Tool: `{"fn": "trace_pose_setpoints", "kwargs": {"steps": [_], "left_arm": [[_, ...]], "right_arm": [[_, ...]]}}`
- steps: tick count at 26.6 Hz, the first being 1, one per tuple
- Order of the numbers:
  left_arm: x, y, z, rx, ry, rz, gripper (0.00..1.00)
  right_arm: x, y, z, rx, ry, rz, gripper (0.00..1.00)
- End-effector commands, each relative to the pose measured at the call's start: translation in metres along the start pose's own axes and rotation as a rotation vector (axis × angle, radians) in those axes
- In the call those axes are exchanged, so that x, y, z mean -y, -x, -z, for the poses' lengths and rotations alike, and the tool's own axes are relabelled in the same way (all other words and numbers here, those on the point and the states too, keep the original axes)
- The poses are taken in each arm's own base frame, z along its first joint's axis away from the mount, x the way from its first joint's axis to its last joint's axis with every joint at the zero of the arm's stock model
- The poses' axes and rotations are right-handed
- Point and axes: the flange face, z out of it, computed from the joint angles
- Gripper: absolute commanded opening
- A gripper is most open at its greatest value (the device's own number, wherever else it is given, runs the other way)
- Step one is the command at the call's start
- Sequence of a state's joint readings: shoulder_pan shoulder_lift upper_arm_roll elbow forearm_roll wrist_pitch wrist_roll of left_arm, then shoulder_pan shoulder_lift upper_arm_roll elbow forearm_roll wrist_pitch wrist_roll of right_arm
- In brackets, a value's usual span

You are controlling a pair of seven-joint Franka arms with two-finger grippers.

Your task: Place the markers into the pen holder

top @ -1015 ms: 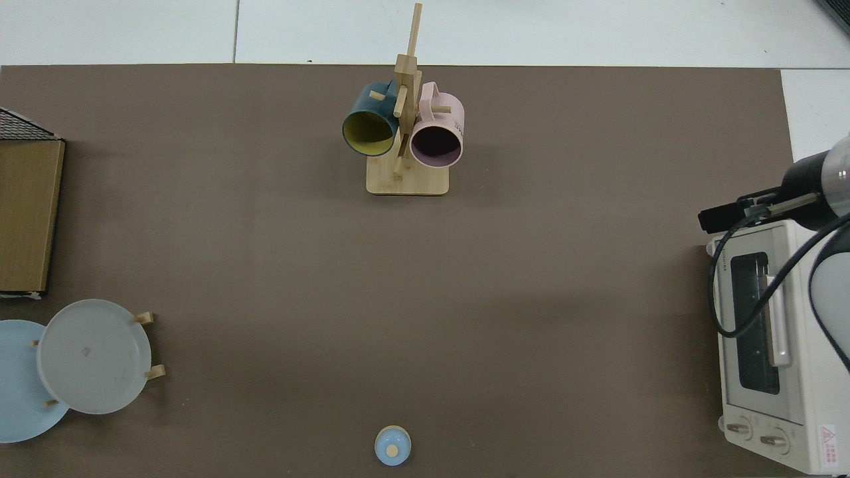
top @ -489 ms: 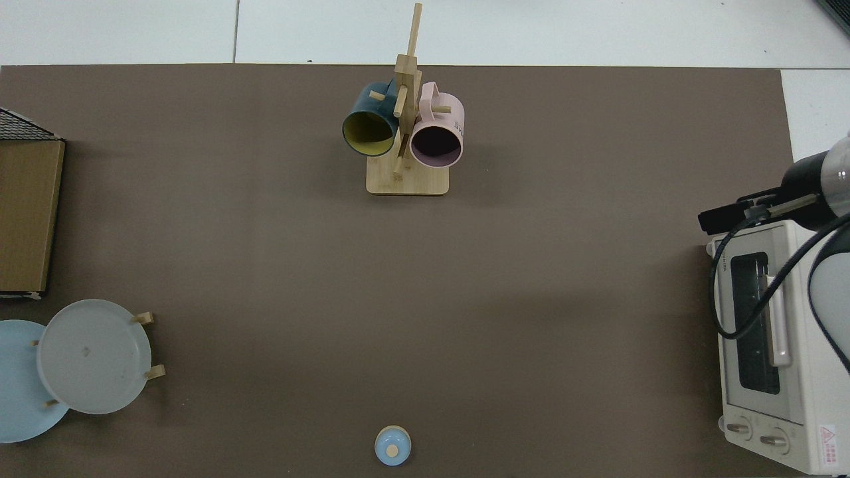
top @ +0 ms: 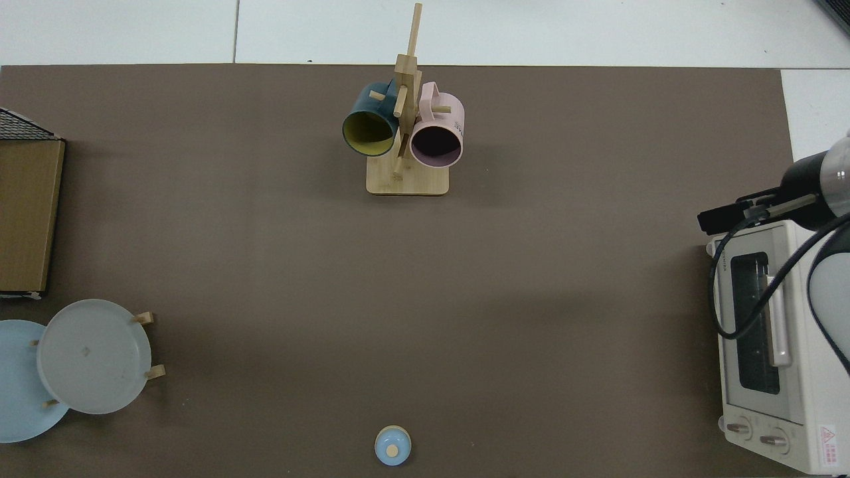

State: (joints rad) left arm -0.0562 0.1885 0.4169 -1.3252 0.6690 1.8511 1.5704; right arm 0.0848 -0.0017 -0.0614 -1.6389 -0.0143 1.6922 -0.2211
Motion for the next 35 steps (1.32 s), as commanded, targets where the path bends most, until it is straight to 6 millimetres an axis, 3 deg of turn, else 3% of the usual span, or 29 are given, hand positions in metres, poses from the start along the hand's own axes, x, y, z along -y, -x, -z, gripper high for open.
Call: {"fn": "trace_pose_setpoints", "kwargs": {"steps": [1, 6, 14, 35], "left_arm": [[-0.018, -0.016, -0.018, 0.002, 0.056, 0.032, 0.00], [-0.023, -0.027, -0.026, -0.007, 0.080, 0.042, 0.00], [-0.037, -0.046, -0.022, -0.028, 0.114, 0.098, 0.00], [-0.028, -0.059, -0.043, -0.010, 0.073, 0.081, 0.00]], "right_arm": [[-0.001, 0.003, 0.000, 0.002, 0.003, 0.024, 1.00], [-0.001, 0.003, 0.000, 0.004, 0.003, 0.026, 1.00], [-0.001, 0.004, 0.000, 0.004, 0.003, 0.026, 1.00], [-0.001, 0.004, 0.000, 0.008, 0.002, 0.026, 1.00]]}}
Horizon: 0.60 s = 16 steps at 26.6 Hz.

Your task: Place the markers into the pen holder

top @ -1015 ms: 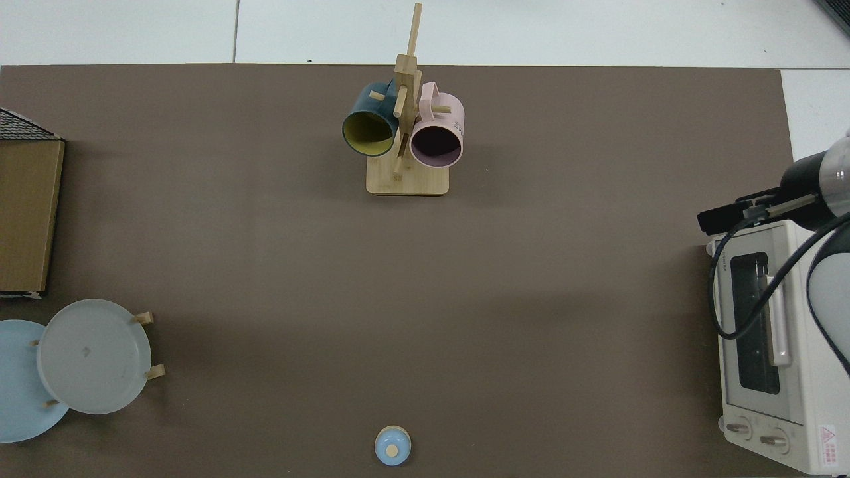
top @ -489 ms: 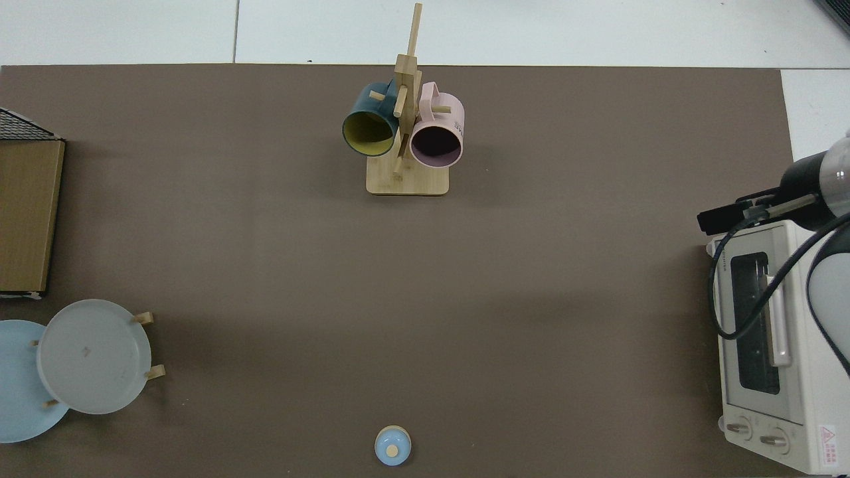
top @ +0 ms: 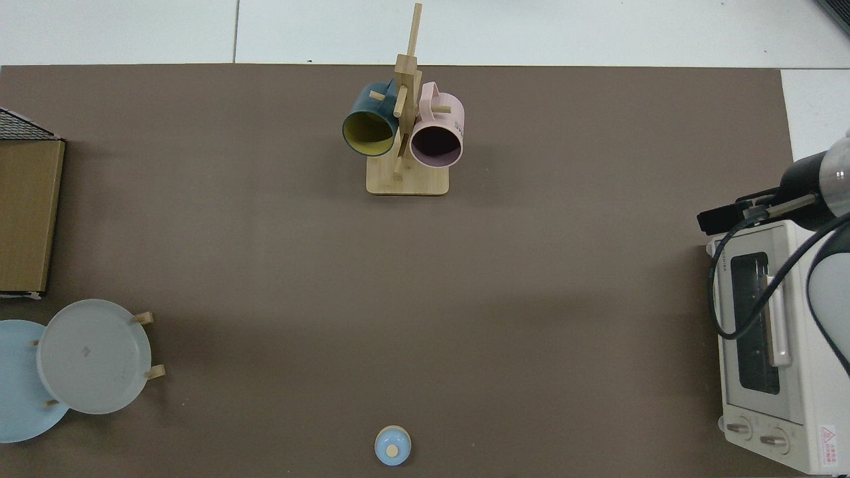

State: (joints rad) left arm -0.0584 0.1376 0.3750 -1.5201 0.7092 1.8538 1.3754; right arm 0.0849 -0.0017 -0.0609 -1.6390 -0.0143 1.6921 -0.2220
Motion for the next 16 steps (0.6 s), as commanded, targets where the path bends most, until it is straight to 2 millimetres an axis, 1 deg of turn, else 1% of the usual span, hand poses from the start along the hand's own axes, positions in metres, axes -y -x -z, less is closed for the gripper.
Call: {"fn": "trace_pose_setpoints", "kwargs": {"steps": [1, 4, 8, 11, 16], "left_arm": [[-0.004, -0.007, -0.009, -0.003, -0.014, 0.014, 0.00], [-0.005, -0.012, -0.014, -0.004, -0.008, 0.024, 0.00], [-0.005, -0.014, -0.015, -0.005, -0.009, 0.021, 0.00], [-0.003, -0.020, -0.019, -0.008, -0.016, 0.015, 0.00], [0.000, -0.024, -0.022, -0.030, -0.025, 0.021, 0.00]], "right_arm": [[-0.001, 0.004, 0.000, 0.008, 0.000, 0.024, 1.00], [-0.001, 0.004, 0.000, 0.008, 0.000, 0.024, 1.00], [-0.001, 0.004, 0.000, 0.008, 0.000, 0.024, 1.00], [-0.001, 0.004, 0.000, 0.008, 0.000, 0.024, 1.00], [-0.001, 0.004, 0.000, 0.008, 0.000, 0.024, 1.00]]}}
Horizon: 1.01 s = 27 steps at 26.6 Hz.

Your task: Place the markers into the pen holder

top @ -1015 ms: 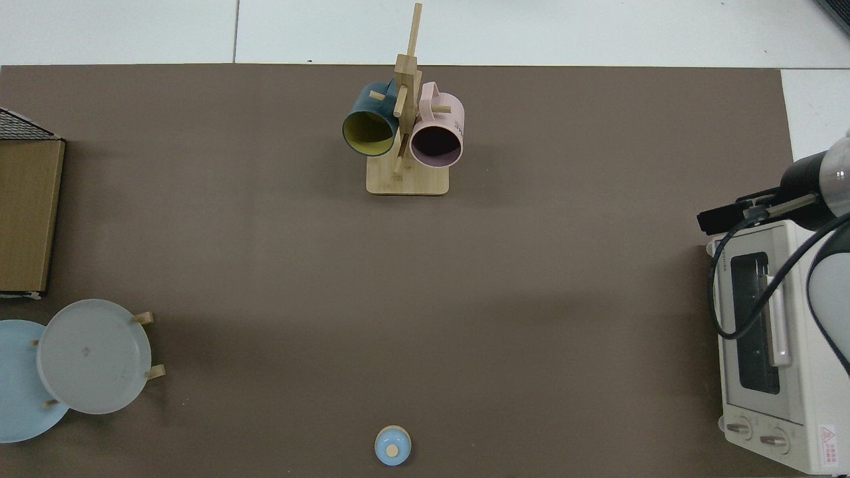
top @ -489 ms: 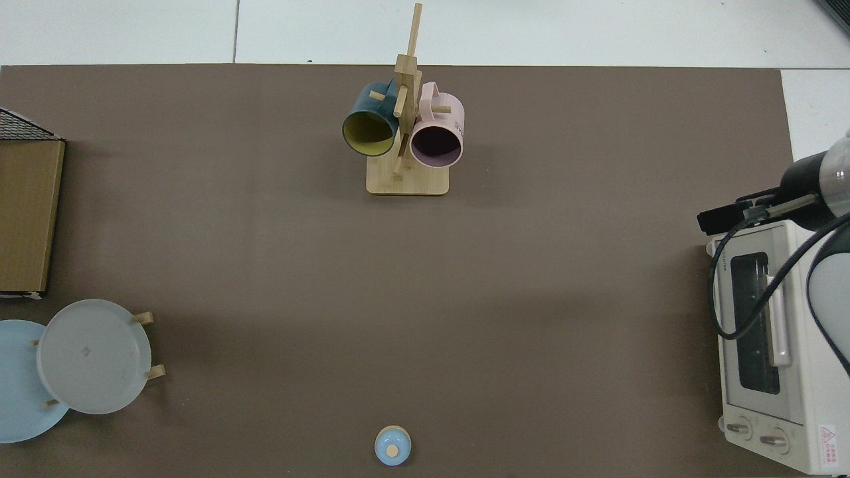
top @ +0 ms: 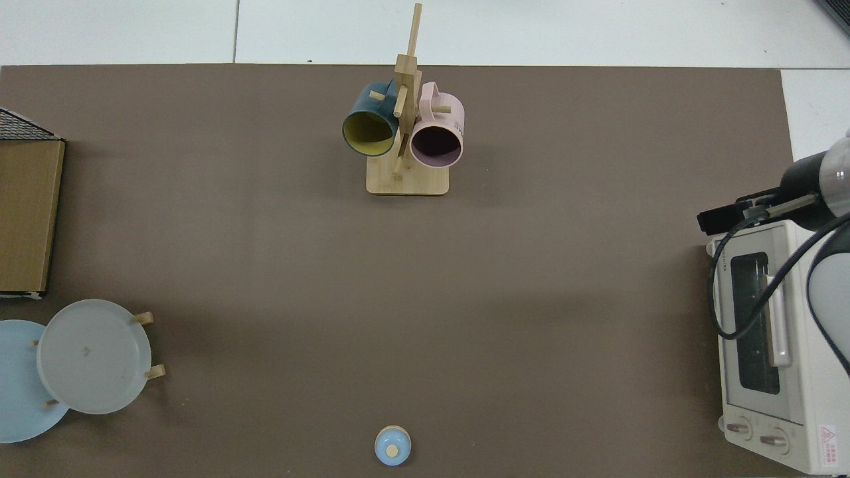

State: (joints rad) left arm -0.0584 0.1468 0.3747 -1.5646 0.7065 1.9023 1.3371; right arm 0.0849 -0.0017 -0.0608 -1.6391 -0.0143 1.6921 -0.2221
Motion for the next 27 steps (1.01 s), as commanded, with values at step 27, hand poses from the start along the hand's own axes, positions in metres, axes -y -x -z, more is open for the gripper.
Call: {"fn": "trace_pose_setpoints", "kwargs": {"steps": [27], "left_arm": [[0.001, -0.006, -0.018, -0.019, -0.012, 0.012, 0.00]], "right_arm": [[-0.001, 0.004, 0.000, 0.008, 0.000, 0.024, 1.00]]}}
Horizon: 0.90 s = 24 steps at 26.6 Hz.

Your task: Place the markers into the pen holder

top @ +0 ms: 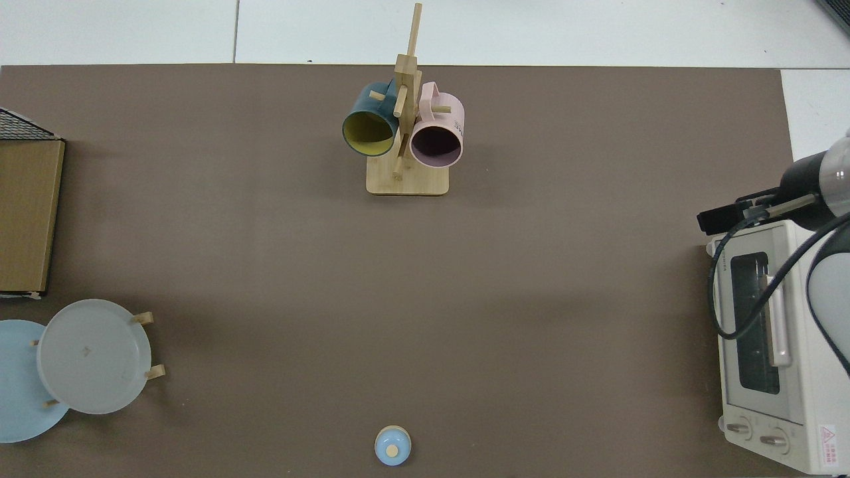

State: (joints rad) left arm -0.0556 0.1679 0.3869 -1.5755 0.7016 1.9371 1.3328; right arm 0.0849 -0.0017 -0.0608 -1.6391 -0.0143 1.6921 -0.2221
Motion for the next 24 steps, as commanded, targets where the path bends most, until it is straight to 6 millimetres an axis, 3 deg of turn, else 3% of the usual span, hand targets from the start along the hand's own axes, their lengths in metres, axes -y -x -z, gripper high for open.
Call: {"fn": "trace_pose_setpoints", "kwargs": {"steps": [1, 15, 24], "left_arm": [[-0.002, 0.000, -0.004, -0.018, -0.007, 0.013, 0.00], [-0.018, -0.009, -0.013, -0.044, 0.031, 0.043, 0.00], [-0.018, -0.011, -0.013, -0.048, 0.025, 0.044, 0.00]], "right_arm": [[-0.002, 0.005, 0.000, 0.008, 0.000, 0.023, 1.00], [-0.002, 0.005, -0.001, 0.009, -0.001, 0.022, 1.00], [-0.002, 0.005, -0.001, 0.007, -0.001, 0.021, 1.00]]}}
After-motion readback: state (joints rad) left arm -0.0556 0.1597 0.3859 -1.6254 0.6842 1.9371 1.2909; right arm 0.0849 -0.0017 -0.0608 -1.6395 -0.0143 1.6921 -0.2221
